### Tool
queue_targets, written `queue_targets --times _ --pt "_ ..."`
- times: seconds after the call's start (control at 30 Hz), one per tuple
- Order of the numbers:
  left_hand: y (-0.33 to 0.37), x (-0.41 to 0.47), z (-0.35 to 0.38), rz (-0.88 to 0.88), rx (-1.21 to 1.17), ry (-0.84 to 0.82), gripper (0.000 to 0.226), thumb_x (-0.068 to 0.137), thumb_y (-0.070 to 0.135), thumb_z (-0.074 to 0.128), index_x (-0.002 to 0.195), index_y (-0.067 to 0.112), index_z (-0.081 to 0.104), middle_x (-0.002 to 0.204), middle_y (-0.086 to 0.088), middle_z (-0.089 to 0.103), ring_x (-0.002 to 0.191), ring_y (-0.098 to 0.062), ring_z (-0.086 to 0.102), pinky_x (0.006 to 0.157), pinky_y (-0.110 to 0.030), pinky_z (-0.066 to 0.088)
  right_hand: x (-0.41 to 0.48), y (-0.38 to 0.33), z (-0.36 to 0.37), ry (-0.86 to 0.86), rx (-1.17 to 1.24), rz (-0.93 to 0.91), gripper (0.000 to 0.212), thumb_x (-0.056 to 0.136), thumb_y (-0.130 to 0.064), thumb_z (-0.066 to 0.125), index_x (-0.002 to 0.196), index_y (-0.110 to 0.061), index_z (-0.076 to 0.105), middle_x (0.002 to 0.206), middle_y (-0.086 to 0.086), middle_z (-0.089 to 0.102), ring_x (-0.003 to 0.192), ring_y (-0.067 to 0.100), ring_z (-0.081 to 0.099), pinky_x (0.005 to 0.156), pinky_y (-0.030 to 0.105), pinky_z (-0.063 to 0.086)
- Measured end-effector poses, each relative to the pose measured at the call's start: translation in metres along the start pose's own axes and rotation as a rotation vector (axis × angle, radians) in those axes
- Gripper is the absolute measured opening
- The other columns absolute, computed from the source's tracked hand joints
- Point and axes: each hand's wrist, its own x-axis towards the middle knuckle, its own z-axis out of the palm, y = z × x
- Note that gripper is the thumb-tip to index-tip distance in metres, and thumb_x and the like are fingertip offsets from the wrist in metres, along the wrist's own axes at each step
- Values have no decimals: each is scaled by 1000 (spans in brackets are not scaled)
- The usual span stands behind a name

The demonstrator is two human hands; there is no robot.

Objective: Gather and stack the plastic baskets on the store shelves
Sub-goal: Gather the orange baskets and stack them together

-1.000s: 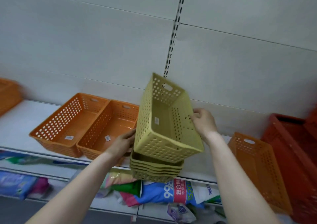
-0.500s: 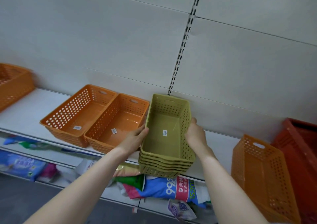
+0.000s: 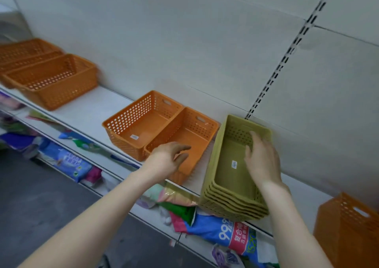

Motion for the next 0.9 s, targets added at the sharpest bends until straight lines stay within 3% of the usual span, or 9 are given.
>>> queue_targets --times 0.2,0.3,0.43,0.5,0.57,0.7,0.8,0.9 --pt "-88 -44 -77 -160 -68 282 29 96 26 53 121 24 67 117 7 70 103 -9 64 89 -26 50 -19 -141 55 -32 374 -153 32 100 -24 48 130 -16 59 121 6 69 111 26 64 95 38 50" --pt "-147 -72 -122 -266 -164 401 26 95 26 57 119 25 69 113 7 71 98 -8 66 89 -28 53 -28 -218 99 -138 479 -213 33 100 -25 48 130 -17 59 121 3 68 112 21 63 97 34 48" --pt "-222 -105 -184 -381 -177 497 26 95 23 58 119 26 68 106 8 70 76 2 64 68 -5 46 -29 -319 151 -222 553 -286 31 100 -25 49 127 -19 61 116 3 71 107 21 64 91 30 47" --pt "-256 -118 -215 -427 -176 555 26 95 23 58 118 27 68 103 8 70 77 -2 64 69 -12 51 -27 -365 172 -237 608 -315 29 99 -21 50 124 -16 64 116 4 72 106 22 66 89 24 43" --pt "-286 -127 -245 -473 -156 611 27 94 24 59 120 28 67 102 9 68 78 -3 63 79 -24 53 -20 -410 192 -268 632 -351 29 99 -19 50 124 -13 63 118 5 71 107 23 65 91 28 45" --pt "-335 -128 -297 -517 -103 670 31 94 29 58 124 31 64 102 9 67 85 -8 64 83 -28 51 6 -487 227 -315 621 -429 32 99 -23 49 127 -14 61 119 6 70 107 26 65 92 38 48" --pt "-369 -113 -333 -512 -14 681 34 94 24 58 127 28 62 109 9 63 82 0 58 80 -24 43 44 -541 249 -314 579 -473 36 99 -24 47 133 -14 56 124 9 67 111 29 61 92 39 48" --pt "-402 -88 -366 -514 72 651 36 95 28 55 131 26 59 117 7 62 87 -6 59 84 -29 46 92 -583 276 -282 516 -381 46 99 -26 49 141 -10 46 130 15 62 118 34 56 95 40 44"
